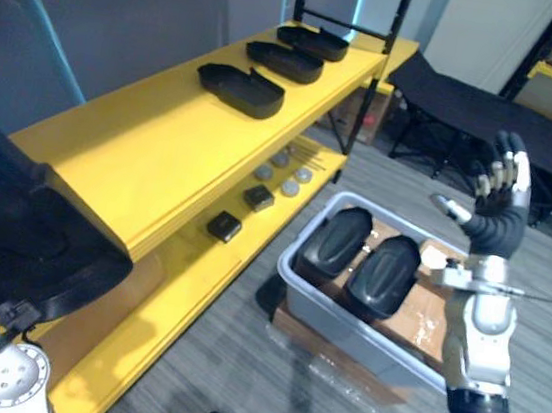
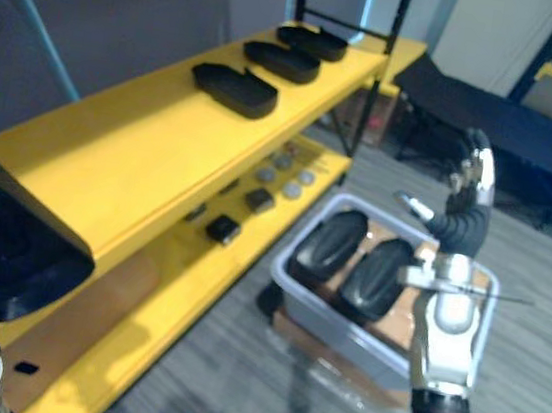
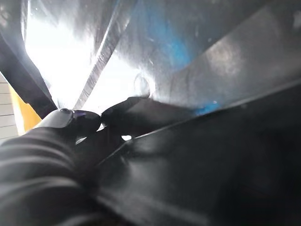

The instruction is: Walk over and take plastic housings, then place them on the shelf

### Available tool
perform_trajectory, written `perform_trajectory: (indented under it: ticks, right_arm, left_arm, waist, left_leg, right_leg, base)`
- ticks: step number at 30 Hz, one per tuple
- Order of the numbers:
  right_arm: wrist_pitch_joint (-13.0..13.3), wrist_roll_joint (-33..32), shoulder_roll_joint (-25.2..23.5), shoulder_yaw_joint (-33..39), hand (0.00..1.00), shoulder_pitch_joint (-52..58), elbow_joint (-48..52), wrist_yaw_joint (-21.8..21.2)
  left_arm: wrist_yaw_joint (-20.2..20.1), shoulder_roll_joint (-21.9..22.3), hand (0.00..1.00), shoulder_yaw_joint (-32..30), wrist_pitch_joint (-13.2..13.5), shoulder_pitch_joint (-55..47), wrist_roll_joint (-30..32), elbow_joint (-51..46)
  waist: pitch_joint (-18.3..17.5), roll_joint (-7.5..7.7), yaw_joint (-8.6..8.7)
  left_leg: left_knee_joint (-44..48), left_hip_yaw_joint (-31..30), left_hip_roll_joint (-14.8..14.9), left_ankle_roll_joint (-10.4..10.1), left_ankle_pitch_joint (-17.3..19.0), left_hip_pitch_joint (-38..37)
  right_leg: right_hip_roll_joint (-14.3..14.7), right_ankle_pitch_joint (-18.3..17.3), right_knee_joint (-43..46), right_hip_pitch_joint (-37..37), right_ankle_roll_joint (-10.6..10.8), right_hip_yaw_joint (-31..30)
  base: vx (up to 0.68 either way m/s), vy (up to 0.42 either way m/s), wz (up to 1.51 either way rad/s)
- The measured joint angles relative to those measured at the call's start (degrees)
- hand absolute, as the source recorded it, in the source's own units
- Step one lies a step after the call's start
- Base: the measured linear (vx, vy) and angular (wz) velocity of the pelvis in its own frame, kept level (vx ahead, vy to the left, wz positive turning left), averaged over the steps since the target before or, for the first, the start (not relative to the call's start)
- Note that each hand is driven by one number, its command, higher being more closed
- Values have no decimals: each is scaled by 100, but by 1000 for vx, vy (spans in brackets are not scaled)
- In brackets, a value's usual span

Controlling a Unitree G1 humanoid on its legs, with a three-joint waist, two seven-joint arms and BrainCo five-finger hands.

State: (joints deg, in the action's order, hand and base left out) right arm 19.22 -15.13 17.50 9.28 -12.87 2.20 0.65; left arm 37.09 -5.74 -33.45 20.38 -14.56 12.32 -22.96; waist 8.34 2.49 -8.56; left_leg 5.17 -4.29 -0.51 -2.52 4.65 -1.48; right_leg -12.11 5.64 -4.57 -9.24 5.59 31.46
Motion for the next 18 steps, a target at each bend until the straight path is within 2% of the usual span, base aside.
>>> perform_trajectory:
  ticks: [5, 7, 10, 12, 18]
  right_arm:
    - [4, -110, -13, -399, 0, -187, -79, -355]
    - [27, -217, -84, -652, 0, -346, -138, -460]
    - [36, -220, -172, -855, 0, -540, -305, -473]
    - [25, -211, -202, -1024, 0, -616, -413, -437]
    - [-100, -132, -325, -1290, 0, -625, -575, -403]
  left_arm:
    - [48, -1, 100, 12, 10, 9, 110, -22]
    - [76, -3, 100, 10, 8, -2, 248, -22]
    - [80, -6, 100, -4, 5, 5, 401, -21]
    - [78, -10, 100, -17, 18, -11, 435, -16]
    - [16, -18, 100, -165, 170, -125, 432, -15]
  waist:
    - [1, -1, -16]
    - [3, 1, -88]
    - [5, 3, -184]
    - [10, 5, -324]
    - [18, -1, -363]
  left_leg:
    - [161, -133, -22, -5, 59, 61]
    - [175, -218, -38, -4, 63, 61]
    - [247, -332, -42, -11, 72, 151]
    - [273, -466, -67, -13, 69, 166]
    - [315, -578, -111, 3, 82, 177]
  right_leg:
    - [3, 22, 1, -40, 35, 110]
    - [-10, -50, 54, -97, 56, 180]
    - [-19, -146, 170, -98, 46, 322]
    - [-35, -204, 238, -112, 74, 447]
    - [-96, -276, 308, -177, 76, 519]
  base:
    - [28, 18, 10]
    - [11, 10, 23]
    - [8, 9, 25]
    - [17, 7, 28]
    - [30, 32, 14]
